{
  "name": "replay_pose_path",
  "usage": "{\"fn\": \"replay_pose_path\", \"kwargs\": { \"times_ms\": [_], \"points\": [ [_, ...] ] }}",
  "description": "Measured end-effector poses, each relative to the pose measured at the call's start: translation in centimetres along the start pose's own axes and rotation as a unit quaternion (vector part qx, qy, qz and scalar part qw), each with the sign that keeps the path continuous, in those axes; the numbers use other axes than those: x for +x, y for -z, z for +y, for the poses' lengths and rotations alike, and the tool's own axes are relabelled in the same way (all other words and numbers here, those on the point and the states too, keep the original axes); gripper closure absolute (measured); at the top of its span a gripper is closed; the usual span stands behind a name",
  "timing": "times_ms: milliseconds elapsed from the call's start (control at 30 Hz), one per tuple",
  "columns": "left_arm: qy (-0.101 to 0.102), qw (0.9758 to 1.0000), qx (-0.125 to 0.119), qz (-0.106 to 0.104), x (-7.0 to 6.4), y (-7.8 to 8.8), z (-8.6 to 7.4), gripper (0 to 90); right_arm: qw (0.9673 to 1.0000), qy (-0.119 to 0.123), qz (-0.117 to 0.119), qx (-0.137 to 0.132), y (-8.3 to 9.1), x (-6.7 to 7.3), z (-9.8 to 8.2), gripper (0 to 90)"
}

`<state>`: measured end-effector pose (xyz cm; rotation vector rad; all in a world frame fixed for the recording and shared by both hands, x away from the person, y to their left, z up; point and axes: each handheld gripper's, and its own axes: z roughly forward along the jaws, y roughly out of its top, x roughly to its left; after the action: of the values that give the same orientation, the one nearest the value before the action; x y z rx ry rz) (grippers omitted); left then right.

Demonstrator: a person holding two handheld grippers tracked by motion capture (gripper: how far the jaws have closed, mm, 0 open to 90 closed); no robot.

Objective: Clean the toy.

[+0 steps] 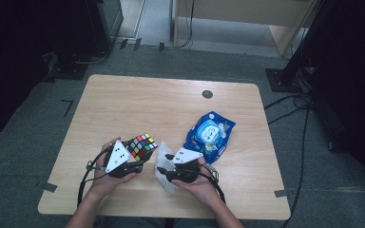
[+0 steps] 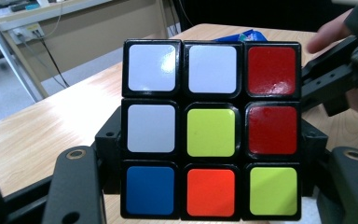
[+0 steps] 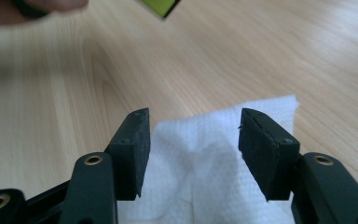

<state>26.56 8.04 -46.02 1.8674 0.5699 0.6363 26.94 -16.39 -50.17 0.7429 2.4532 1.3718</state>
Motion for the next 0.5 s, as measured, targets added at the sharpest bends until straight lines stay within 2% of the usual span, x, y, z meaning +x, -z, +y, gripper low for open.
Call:
{"fn": "replay_pose_path", "kwargs": {
  "times_ms": [33,67,167,200,233,300,333,433,500],
  "points": [
    [-0.001,1.0,-0.001,0.0,-0.1,0.0,0.0,33.6,0.9999,0.01,0.002,0.008,-0.2,0.0,-0.1,44.7],
    [-0.001,1.0,-0.002,-0.001,-0.1,0.0,0.0,33.6,0.9999,0.01,0.002,0.008,-0.2,0.0,-0.1,44.7],
    [0.0,1.0,-0.002,-0.001,-0.1,0.1,0.0,33.6,0.9992,0.019,0.003,0.035,-1.0,-0.1,-0.5,46.0],
    [0.0,1.0,-0.002,-0.001,-0.1,0.2,0.0,33.6,0.9975,0.03,-0.016,0.062,-1.5,0.0,-0.8,51.9],
    [0.001,1.0,-0.002,0.0,-0.1,0.2,0.0,33.6,0.9964,0.033,-0.027,0.073,-1.6,0.0,-0.9,53.7],
    [0.001,1.0,-0.002,0.001,0.0,0.3,0.0,33.6,0.9966,0.03,-0.028,0.071,-1.6,0.0,-1.0,56.3],
    [0.002,1.0,-0.002,0.001,0.0,0.3,0.0,33.6,0.9971,0.021,-0.026,0.068,-1.6,0.0,-1.1,62.7],
    [0.002,1.0,-0.001,0.001,0.1,0.3,-0.1,33.6,0.9972,0.012,-0.03,0.068,-1.4,0.2,-1.2,80.7],
    [0.002,1.0,0.0,0.001,0.0,0.3,-0.1,33.6,0.9964,-0.001,-0.039,0.075,-1.2,0.2,-1.2,87.7]
  ]
}}
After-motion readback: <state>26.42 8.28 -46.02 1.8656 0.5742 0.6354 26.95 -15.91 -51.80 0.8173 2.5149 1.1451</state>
